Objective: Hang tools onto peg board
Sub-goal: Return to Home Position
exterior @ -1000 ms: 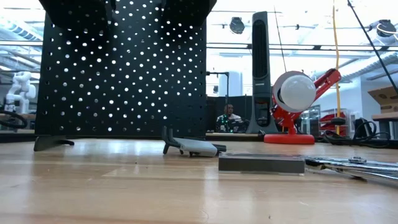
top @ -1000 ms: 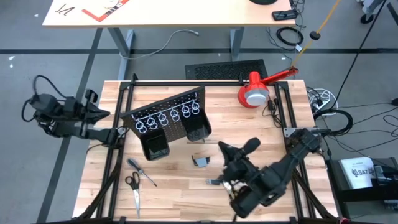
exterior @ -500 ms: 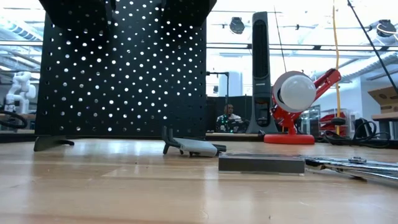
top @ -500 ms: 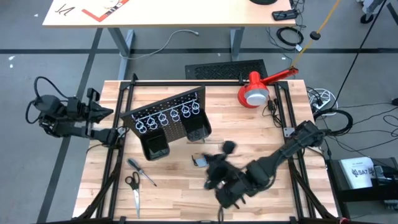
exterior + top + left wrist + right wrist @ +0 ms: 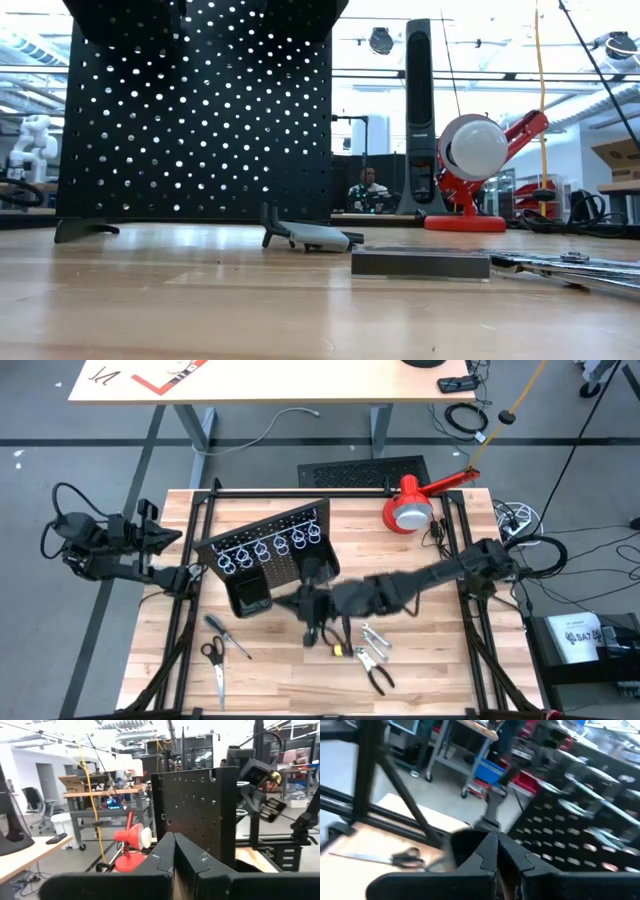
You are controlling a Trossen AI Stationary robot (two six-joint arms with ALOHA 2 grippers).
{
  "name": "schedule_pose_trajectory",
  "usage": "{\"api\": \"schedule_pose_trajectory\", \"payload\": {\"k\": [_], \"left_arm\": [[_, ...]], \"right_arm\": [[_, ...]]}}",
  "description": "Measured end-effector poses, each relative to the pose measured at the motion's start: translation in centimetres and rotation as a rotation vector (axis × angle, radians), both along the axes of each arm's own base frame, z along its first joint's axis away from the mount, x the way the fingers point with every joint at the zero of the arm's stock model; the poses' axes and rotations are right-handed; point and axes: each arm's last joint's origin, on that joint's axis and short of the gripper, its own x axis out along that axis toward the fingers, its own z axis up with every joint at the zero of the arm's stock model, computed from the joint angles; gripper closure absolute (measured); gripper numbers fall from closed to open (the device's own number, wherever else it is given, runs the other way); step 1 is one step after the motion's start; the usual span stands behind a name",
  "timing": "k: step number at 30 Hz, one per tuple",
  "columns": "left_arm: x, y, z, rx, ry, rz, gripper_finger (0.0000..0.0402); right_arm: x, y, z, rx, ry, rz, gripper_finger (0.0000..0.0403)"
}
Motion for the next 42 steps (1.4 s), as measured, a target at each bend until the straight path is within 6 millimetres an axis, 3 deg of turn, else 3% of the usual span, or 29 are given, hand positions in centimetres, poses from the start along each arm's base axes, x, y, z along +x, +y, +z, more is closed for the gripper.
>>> {"api": "schedule_pose_trajectory", "payload": {"k": [4,9,16,20,24,29,37,42], "left_arm": [[0.0,0.0,0.0,-0.001,0.001,0.010,0.0393],[0.0,0.0,0.0,0.001,0.004,0.010,0.0392],[0.1,0.1,-0.8,0.005,0.085,0.040,0.0392],[0.1,0.1,-1.2,-0.009,0.119,0.055,0.0391],[0.4,0.1,-1.5,-0.009,0.132,0.053,0.0392],[2.3,-0.4,-3.0,-0.002,0.161,0.004,0.0396],[5.4,-0.9,-5.9,0.003,0.194,0.000,0.0396],[5.8,-1.0,-6.0,-0.007,0.165,-0.025,0.0396]], "right_arm": [[-2.2,-3.7,1.2,-0.003,-0.013,-0.019,0.0403],[-10.0,-7.7,1.8,0.039,-0.121,-0.057,0.0403],[-22.5,-10.6,-3.5,0.176,-0.207,-0.104,0.0403],[-26.7,-11.1,-7.9,0.231,-0.224,-0.077,0.0403],[-28.8,-11.4,-12.2,0.254,-0.195,-0.062,0.0403],[-29.9,-11.5,-15.9,0.276,-0.231,0.004,0.0403],[-30.8,-11.7,-18.7,0.295,-0.222,0.046,0.0403],[-30.8,-11.7,-18.9,0.309,-0.200,0.054,0.0403]]}}
